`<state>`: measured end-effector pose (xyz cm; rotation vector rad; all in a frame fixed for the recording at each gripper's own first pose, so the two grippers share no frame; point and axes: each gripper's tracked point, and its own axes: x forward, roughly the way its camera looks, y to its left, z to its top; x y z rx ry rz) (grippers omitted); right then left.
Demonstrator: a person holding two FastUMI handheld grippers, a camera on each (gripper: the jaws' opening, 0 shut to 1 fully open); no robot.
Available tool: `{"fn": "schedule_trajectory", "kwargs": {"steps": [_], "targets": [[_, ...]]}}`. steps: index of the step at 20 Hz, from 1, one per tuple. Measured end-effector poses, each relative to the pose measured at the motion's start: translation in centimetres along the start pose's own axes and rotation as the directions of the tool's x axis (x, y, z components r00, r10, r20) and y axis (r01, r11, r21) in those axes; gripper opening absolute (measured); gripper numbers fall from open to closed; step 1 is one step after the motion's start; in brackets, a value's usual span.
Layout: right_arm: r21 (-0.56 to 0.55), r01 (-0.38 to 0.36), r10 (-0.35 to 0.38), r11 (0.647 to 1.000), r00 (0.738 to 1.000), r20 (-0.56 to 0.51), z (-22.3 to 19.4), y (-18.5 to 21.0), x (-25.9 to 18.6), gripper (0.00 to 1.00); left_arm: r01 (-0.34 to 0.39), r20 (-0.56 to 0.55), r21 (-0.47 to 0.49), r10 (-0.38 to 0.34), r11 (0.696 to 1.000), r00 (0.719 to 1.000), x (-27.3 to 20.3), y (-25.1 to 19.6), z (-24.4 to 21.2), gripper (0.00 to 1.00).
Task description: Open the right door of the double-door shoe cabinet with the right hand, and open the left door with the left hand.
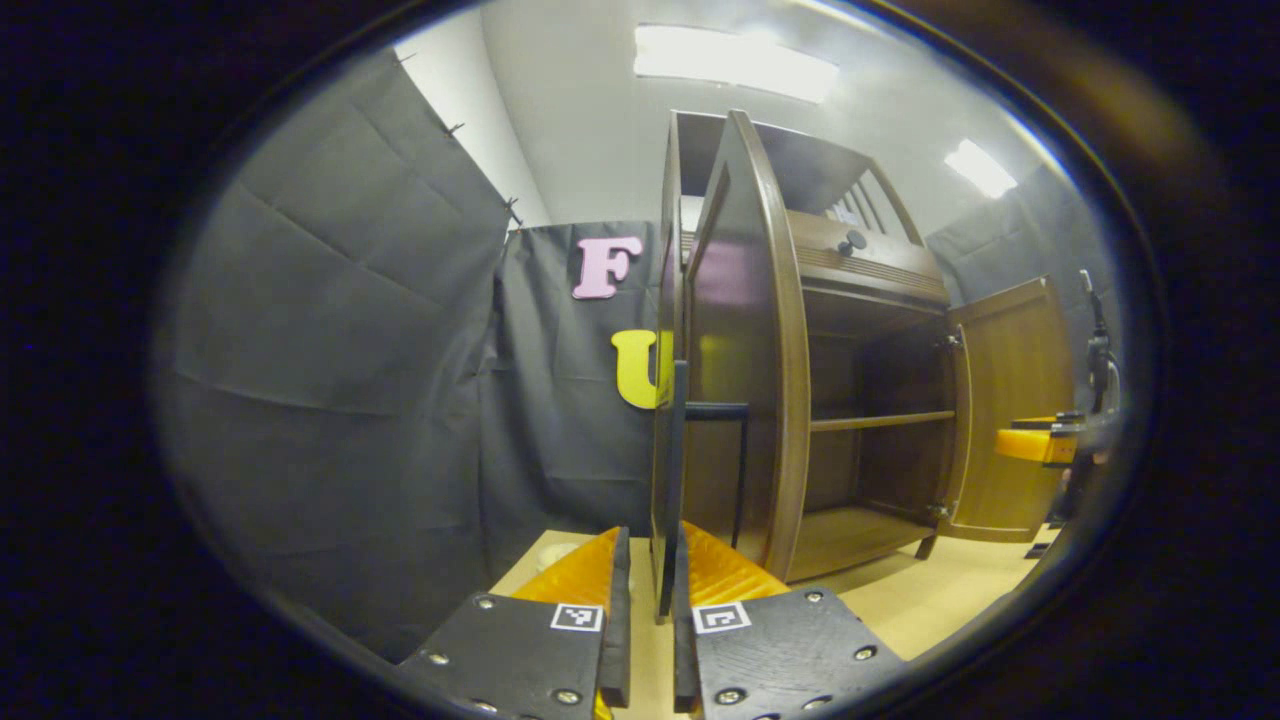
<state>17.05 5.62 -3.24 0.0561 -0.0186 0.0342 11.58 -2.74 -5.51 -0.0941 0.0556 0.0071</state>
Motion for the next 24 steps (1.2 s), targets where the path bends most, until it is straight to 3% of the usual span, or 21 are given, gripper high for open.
{"fn": "schedule_trajectory", "kwargs": {"steps": [2,5,6,12,14,15,18,24], "targets": [[0.020,0.012,-0.013,1.000,1.000,0.007,0.1,-0.3,-0.3,0.94,-0.032,-0.002,0.039,0.032,0.999,0.999,-0.2,0.8,-0.2,0.20],[0.029,0.011,-0.012,1.000,1.000,0.006,-0.2,-1.0,-1.7,0.94,-0.152,0.001,0.063,0.152,0.986,0.988,-0.7,1.9,-0.1,0.23],[0.023,0.009,-0.009,1.000,1.000,-0.001,-0.4,-1.1,-1.9,0.94,-0.182,0.001,0.062,0.182,0.981,0.983,-0.7,2.0,-0.1,0.18],[-0.013,0.024,-0.025,1.000,0.999,-0.034,-1.6,-3.0,-4.2,0.94,-0.341,0.097,0.083,0.333,0.936,0.938,-2.7,2.8,3.3,0.18],[-0.022,0.066,-0.066,0.998,0.997,-0.027,-1.9,-5.2,-5.0,0.94,-0.318,0.148,0.046,0.308,0.947,0.940,-3.2,1.1,5.1,0.17],[-0.019,0.089,-0.089,0.996,0.996,-0.024,-2.1,-6.1,-5.6,0.94,-0.279,0.161,0.027,0.272,0.960,0.949,-2.7,-0.6,5.8,0.24],[0.011,0.130,-0.130,0.991,0.991,-0.013,-2.2,-8.2,-7.0,0.94,-0.181,0.180,-0.007,0.179,0.983,0.967,-0.7,-5.7,7.5,0.24],[0.020,0.203,-0.202,0.979,0.979,-0.025,-2.6,-11.6,-9.0,0.94,-0.045,0.178,-0.013,0.047,0.999,0.983,3.0,-13.9,6.6,0.94]]}}
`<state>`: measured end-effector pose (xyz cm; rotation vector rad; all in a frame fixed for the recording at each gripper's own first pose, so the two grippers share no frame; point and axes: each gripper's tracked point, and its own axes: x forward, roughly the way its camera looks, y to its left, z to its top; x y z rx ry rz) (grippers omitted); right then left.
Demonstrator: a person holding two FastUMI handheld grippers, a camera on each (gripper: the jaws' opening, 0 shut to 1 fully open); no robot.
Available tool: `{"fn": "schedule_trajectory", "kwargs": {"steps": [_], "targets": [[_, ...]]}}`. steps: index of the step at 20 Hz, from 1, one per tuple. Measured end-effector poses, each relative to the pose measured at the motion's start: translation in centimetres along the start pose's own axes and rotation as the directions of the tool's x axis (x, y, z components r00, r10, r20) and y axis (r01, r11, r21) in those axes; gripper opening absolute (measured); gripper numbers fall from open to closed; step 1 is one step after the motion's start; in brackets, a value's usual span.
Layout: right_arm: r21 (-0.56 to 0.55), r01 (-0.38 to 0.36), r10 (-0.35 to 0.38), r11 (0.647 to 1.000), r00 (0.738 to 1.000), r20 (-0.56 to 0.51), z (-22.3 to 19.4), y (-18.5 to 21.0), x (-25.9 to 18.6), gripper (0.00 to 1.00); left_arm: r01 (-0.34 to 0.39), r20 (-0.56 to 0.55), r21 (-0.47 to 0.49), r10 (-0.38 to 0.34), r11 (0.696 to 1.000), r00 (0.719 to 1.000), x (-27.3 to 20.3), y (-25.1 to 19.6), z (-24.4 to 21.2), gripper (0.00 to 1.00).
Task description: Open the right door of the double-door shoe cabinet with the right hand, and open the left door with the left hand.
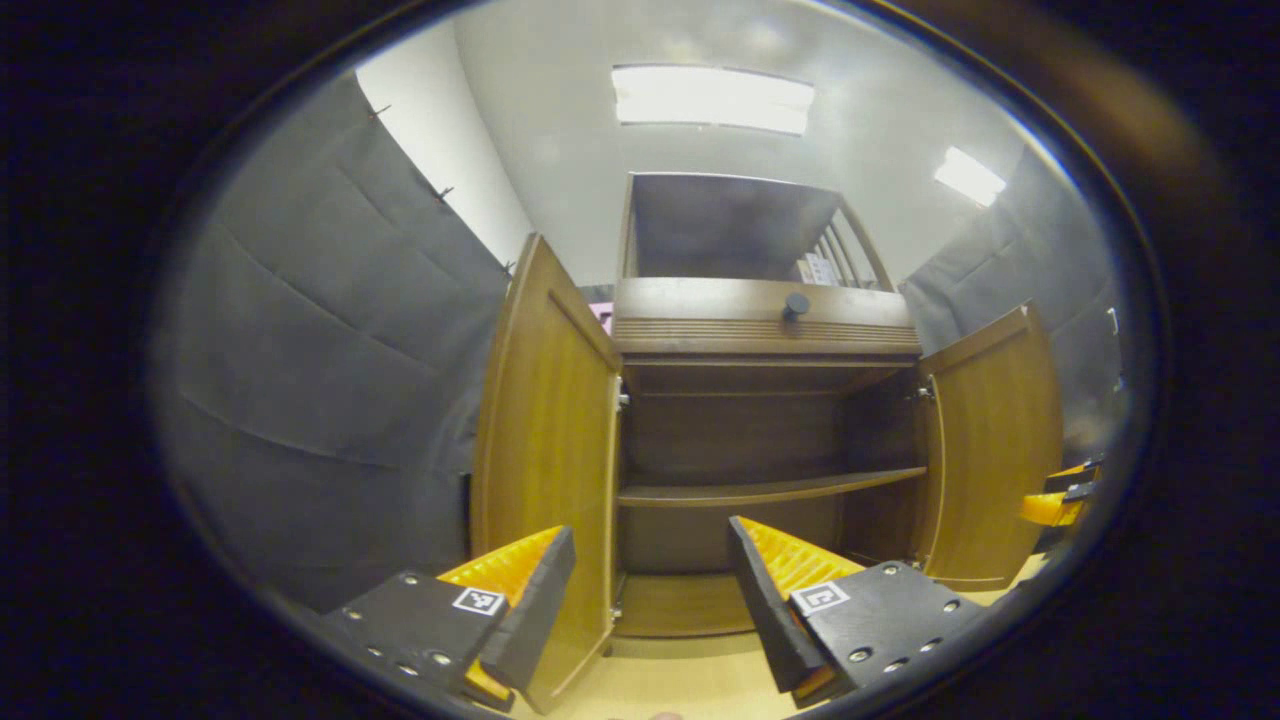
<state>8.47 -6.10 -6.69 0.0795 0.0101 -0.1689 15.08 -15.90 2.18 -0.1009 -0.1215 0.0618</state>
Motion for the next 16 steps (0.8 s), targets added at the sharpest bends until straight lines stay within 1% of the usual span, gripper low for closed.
{"fn": "schedule_trajectory", "kwargs": {"steps": [1,3,6,8,12,13,16], "targets": [[0.002,0.007,-0.007,1.000,1.000,-0.002,0.1,-0.1,0.1,0.94,0.015,-0.004,-0.008,-0.015,1.000,1.000,0.1,-1.0,-0.3,0.85],[0.010,0.003,-0.003,1.000,1.000,0.002,0.3,0.0,0.1,0.94,0.044,-0.012,-0.035,-0.044,0.998,0.999,0.6,-2.4,-0.9,0.90],[0.025,-0.024,0.024,0.999,1.000,0.016,0.8,0.6,0.2,0.94,0.060,-0.042,-0.071,-0.063,0.996,0.997,0.9,-3.2,-2.5,0.90],[0.031,-0.040,0.039,0.999,0.999,0.026,1.2,1.5,0.0,0.94,0.056,-0.056,-0.081,-0.061,0.995,0.997,1.0,-3.3,-2.7,0.90],[0.033,-0.054,0.053,0.998,0.998,0.032,1.4,1.9,0.1,0.94,0.033,-0.068,-0.077,-0.038,0.997,0.997,1.2,-3.2,-2.8,0.95],[0.034,-0.054,0.053,0.998,0.998,0.033,1.4,1.9,0.2,0.94,0.030,-0.068,-0.078,-0.035,0.996,0.997,1.2,-3.1,-2.9,0.90],[0.038,-0.059,0.057,0.998,0.998,0.036,1.5,2.1,0.2,0.94,0.031,-0.068,-0.077,-0.036,0.997,0.997,1.4,-3.2,-3.0,0.90]]}}
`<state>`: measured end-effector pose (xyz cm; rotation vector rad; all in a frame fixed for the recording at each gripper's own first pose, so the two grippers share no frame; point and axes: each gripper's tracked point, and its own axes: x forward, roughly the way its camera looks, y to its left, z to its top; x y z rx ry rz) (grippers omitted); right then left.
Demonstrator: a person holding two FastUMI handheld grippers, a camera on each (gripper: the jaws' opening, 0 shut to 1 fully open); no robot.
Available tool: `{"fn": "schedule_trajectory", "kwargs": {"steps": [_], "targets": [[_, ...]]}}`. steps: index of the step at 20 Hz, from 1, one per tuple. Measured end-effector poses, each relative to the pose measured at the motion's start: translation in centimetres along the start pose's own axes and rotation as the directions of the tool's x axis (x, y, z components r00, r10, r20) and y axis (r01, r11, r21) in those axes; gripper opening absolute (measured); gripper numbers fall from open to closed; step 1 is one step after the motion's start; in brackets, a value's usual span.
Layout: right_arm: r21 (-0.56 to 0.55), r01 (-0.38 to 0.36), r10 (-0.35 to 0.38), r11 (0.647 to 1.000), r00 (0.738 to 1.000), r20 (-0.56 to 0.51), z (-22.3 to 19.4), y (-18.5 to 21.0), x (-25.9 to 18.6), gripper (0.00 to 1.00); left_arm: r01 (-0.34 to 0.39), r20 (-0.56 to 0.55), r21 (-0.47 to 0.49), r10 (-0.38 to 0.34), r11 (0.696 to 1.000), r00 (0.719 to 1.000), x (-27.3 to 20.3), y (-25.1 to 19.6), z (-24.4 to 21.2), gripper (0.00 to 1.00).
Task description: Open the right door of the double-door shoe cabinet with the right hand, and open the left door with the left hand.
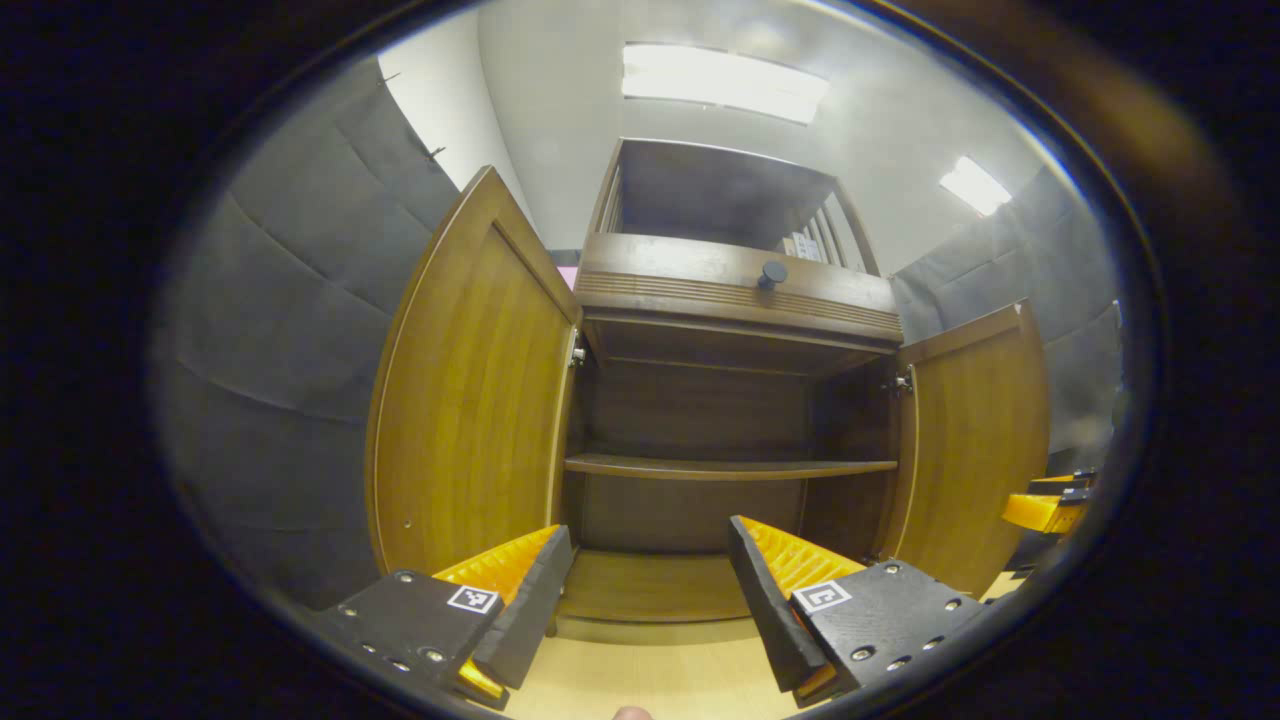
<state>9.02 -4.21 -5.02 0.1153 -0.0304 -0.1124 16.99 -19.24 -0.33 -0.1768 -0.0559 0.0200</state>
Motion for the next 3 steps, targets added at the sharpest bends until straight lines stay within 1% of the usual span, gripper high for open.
{"fn": "schedule_trajectory", "kwargs": {"steps": [3], "targets": [[0.003,-0.008,0.008,1.000,1.000,0.005,0.17,0.08,0.02,0.94,0.001,-0.007,0.019,-0.001,1.000,1.000,0.04,-0.19,-0.18,0.90]]}}
